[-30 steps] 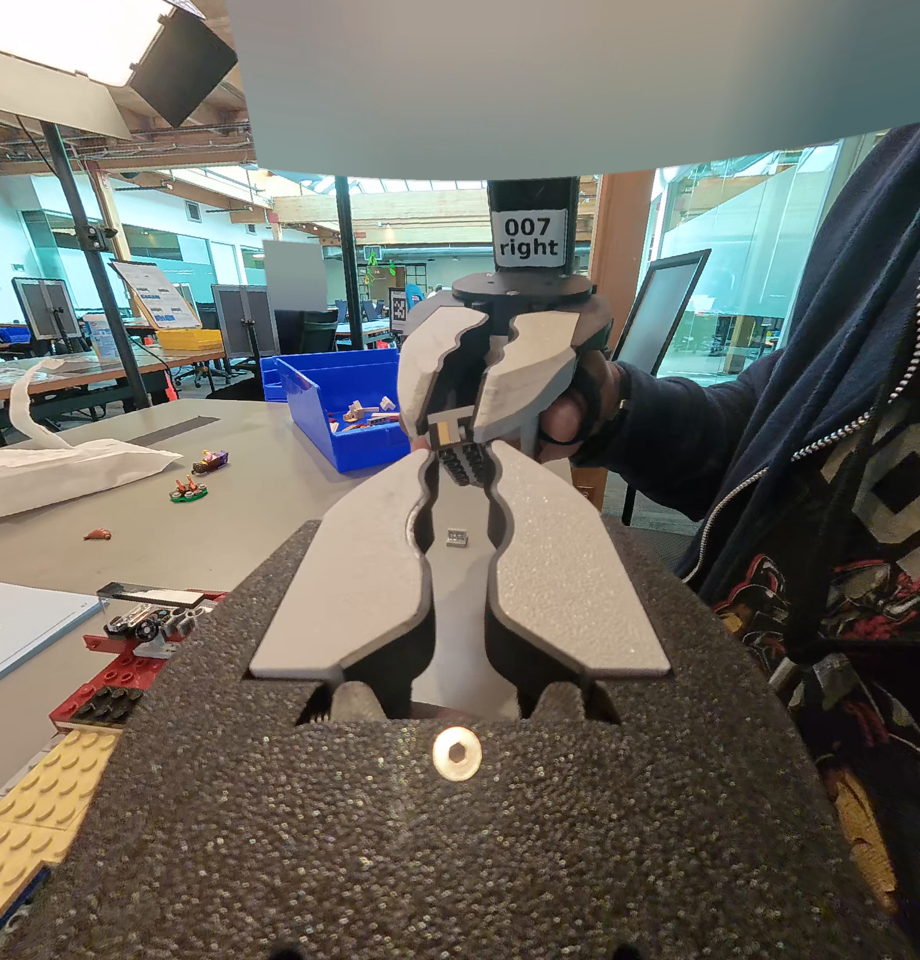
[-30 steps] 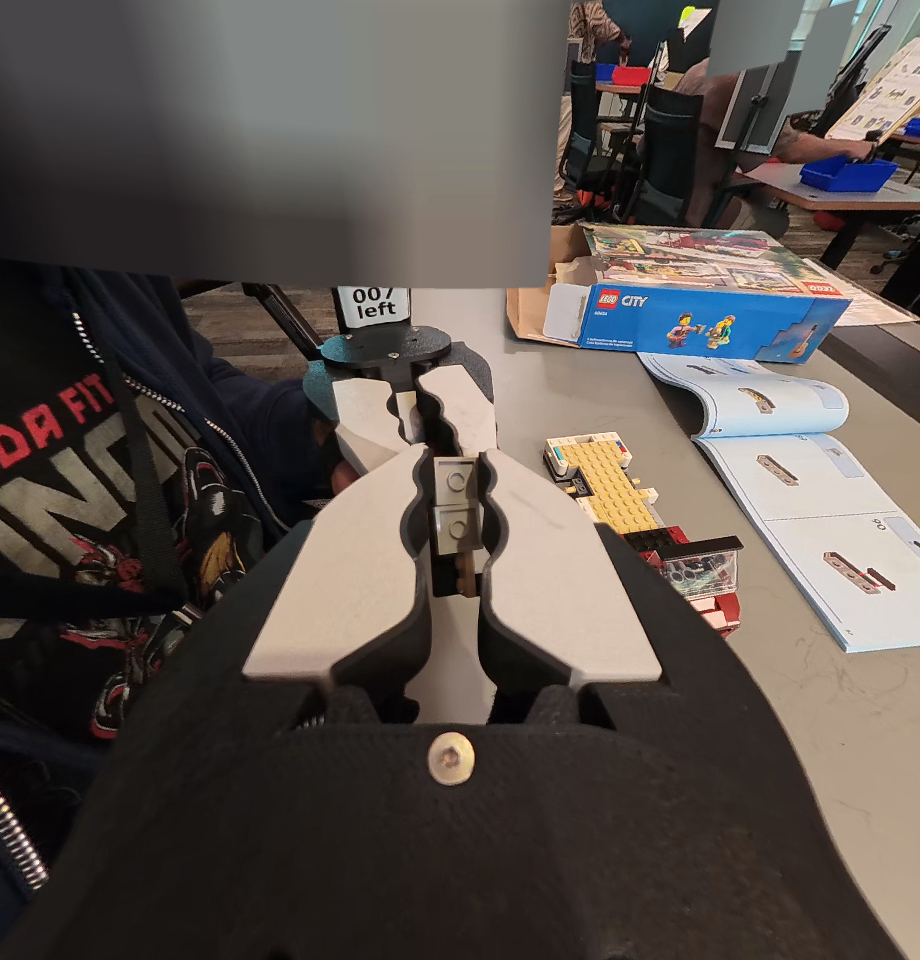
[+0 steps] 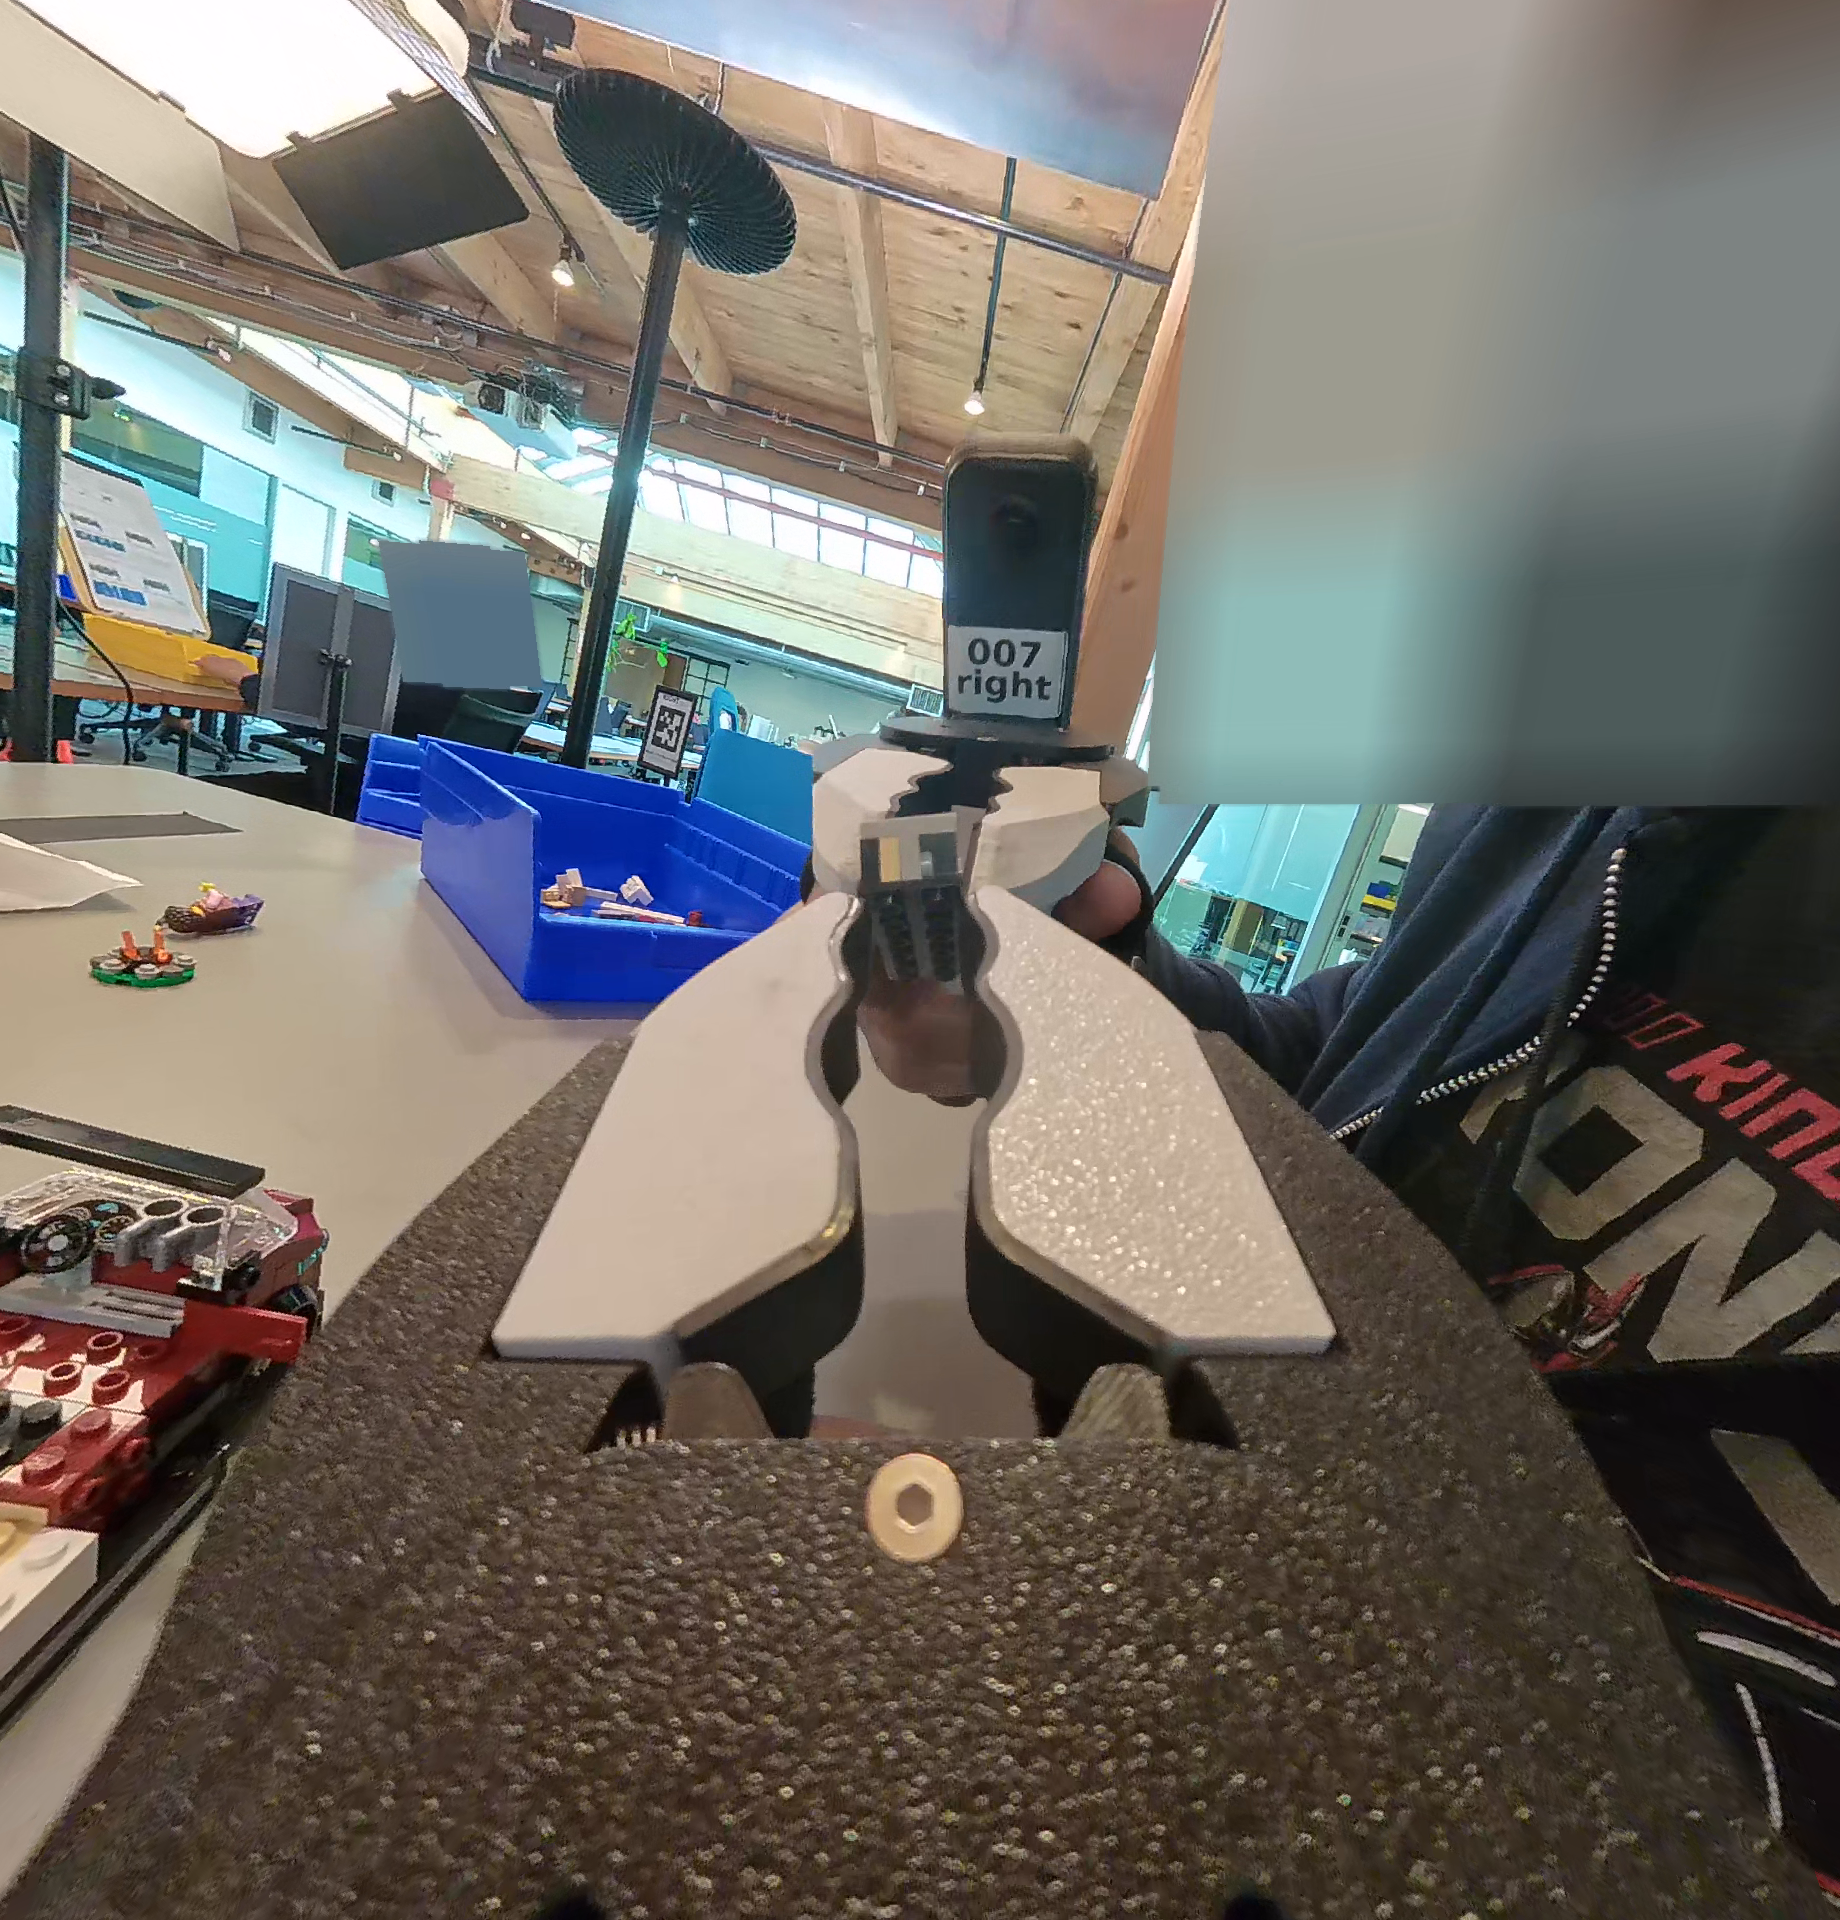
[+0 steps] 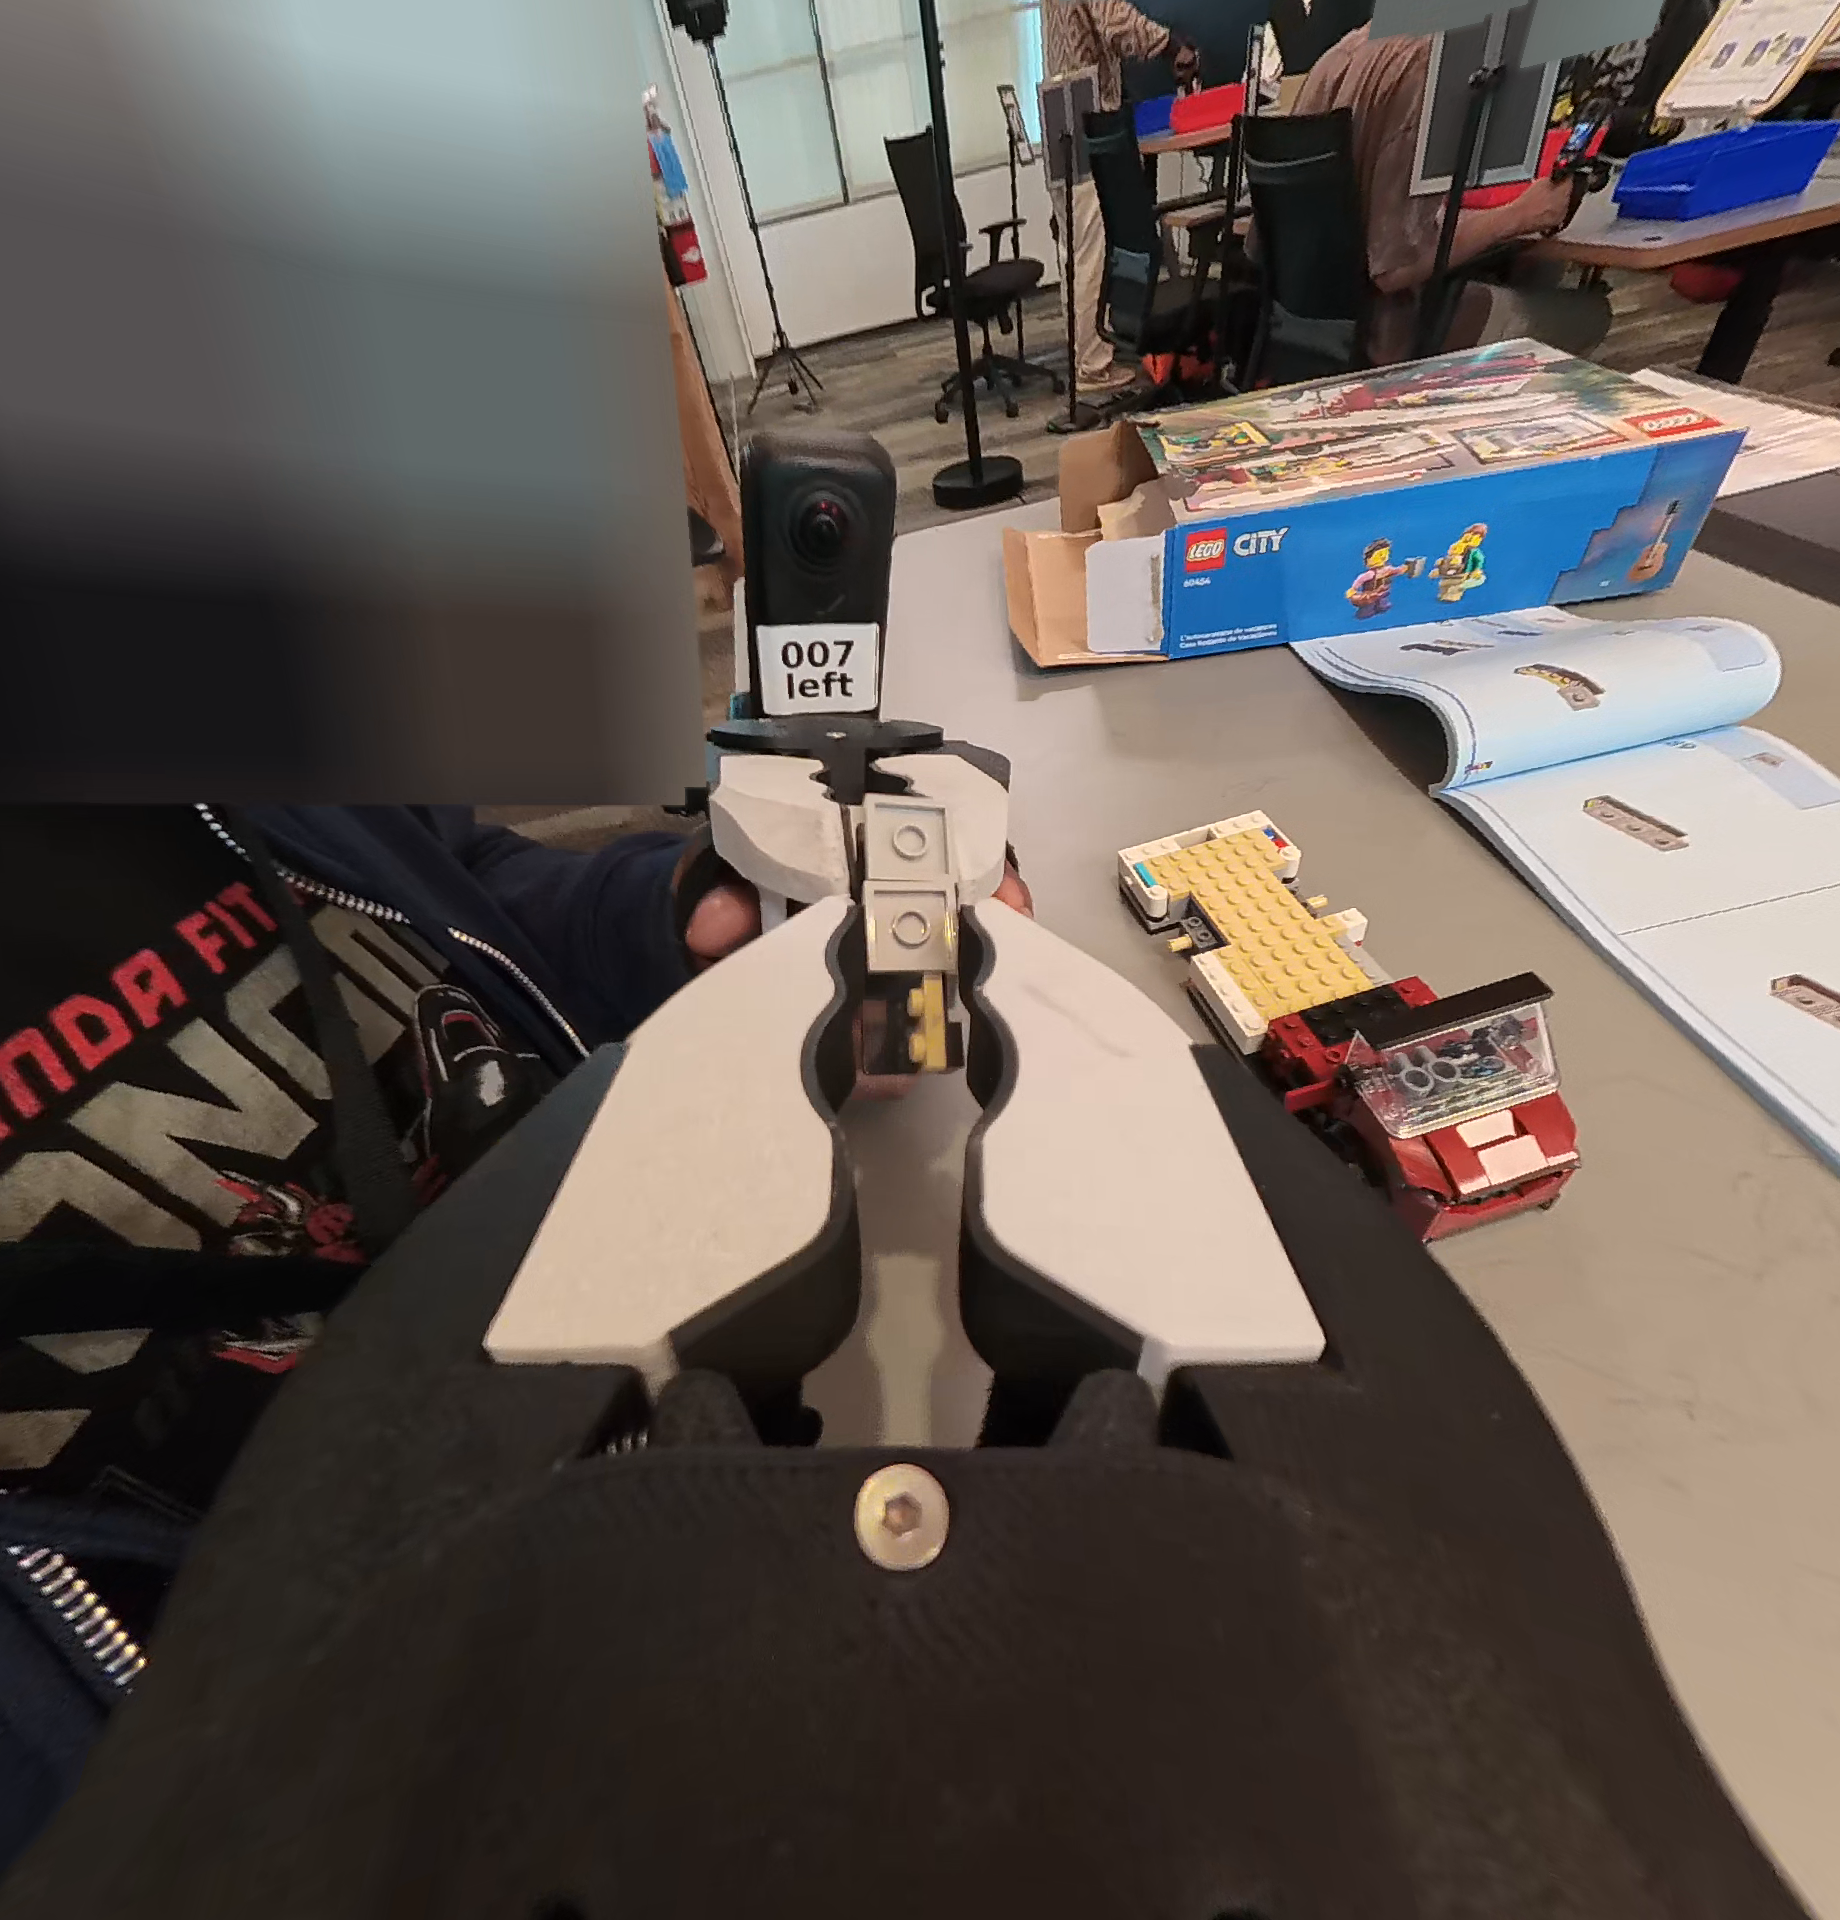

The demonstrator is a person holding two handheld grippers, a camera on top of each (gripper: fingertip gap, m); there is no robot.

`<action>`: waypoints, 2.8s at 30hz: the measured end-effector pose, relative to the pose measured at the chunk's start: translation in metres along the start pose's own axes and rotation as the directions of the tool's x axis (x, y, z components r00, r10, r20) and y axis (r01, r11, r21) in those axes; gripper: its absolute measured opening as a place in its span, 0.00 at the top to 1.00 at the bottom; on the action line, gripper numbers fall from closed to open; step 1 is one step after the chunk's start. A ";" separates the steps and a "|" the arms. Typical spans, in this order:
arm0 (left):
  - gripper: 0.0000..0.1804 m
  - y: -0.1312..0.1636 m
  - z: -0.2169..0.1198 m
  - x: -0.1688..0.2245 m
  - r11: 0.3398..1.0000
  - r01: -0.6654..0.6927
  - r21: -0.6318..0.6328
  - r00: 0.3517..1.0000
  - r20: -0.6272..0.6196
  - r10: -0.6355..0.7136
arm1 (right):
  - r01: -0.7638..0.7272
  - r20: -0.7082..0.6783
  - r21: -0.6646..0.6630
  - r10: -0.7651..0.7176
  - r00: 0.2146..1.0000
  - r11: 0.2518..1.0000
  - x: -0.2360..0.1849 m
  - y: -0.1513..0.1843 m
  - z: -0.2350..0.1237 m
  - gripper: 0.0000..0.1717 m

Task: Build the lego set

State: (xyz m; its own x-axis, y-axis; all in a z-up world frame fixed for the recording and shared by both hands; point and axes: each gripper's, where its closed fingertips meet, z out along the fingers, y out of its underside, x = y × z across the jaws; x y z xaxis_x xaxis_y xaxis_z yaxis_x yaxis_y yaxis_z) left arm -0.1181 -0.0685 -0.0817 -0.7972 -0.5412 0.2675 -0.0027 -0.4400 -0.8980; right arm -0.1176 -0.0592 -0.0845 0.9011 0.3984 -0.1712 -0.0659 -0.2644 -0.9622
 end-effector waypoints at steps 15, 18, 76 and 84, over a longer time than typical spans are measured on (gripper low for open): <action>0.91 -0.004 0.000 0.002 0.994 0.100 0.052 0.994 -0.056 -0.097 | -0.051 0.037 0.040 0.049 0.998 0.998 -0.004 -0.002 0.002 0.90; 0.91 -0.004 0.000 0.002 0.994 0.098 0.051 0.994 -0.058 -0.095 | -0.069 0.049 0.037 0.067 0.997 0.997 -0.004 -0.002 0.002 0.90; 0.91 -0.016 -0.021 -0.026 0.913 0.356 0.200 0.934 -0.037 -0.357 | -0.159 -0.477 -0.145 0.072 0.876 0.977 0.060 0.069 -0.083 0.88; 0.91 -0.012 -0.016 -0.020 0.905 0.386 0.181 0.923 -0.070 -0.379 | -0.304 -0.611 -0.203 0.122 0.782 0.931 0.059 0.130 -0.141 0.86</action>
State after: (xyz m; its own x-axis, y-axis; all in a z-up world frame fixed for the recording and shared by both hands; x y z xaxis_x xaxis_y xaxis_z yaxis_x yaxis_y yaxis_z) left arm -0.1116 -0.0409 -0.0822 -0.7770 -0.2819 0.5629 -0.2010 -0.7363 -0.6462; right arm -0.0123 -0.1935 -0.1896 0.9586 -0.2574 -0.1214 -0.2479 -0.5456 -0.8005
